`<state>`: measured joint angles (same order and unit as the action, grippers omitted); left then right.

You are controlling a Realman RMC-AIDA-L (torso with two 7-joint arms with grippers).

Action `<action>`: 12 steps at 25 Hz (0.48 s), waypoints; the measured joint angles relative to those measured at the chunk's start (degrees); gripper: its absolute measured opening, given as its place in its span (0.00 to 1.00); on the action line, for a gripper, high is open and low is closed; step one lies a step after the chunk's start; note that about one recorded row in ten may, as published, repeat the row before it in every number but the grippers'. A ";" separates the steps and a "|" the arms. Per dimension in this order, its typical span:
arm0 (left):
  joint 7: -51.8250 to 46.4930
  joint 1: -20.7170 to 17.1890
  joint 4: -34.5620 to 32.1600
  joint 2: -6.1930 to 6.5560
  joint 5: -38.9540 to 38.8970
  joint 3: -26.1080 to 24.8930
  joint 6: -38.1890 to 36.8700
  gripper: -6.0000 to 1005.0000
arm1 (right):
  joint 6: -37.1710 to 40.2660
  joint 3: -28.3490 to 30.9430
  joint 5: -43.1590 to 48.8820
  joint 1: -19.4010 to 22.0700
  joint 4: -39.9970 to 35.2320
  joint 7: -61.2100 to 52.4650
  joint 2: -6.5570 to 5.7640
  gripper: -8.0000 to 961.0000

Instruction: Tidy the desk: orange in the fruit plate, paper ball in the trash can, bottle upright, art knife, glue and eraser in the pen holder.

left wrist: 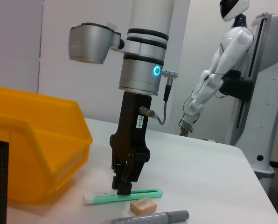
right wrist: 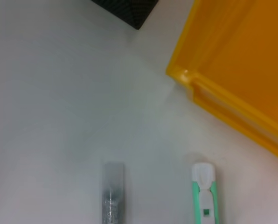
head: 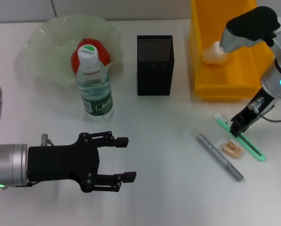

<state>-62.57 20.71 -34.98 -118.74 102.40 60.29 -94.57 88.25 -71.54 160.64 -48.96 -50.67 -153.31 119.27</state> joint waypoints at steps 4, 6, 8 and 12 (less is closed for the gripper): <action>0.00 0.03 0.00 0.00 0.00 0.00 0.00 0.80 | -0.29 -0.31 0.05 0.00 0.16 0.04 0.00 0.21; 0.00 0.03 0.00 0.00 -0.01 0.00 0.00 0.80 | -0.32 -0.57 0.05 0.00 0.16 0.03 0.00 0.21; 0.00 0.03 0.00 0.00 -0.01 0.00 0.00 0.80 | -0.36 -1.16 0.05 0.00 0.16 0.03 0.00 0.21; 0.00 0.03 0.00 0.00 -0.01 0.00 0.00 0.80 | -0.64 -2.15 0.03 0.00 0.53 -0.01 0.07 0.21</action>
<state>-62.58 20.75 -34.98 -118.74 102.39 60.29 -94.57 87.61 -73.69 160.67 -48.96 -50.15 -153.32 119.34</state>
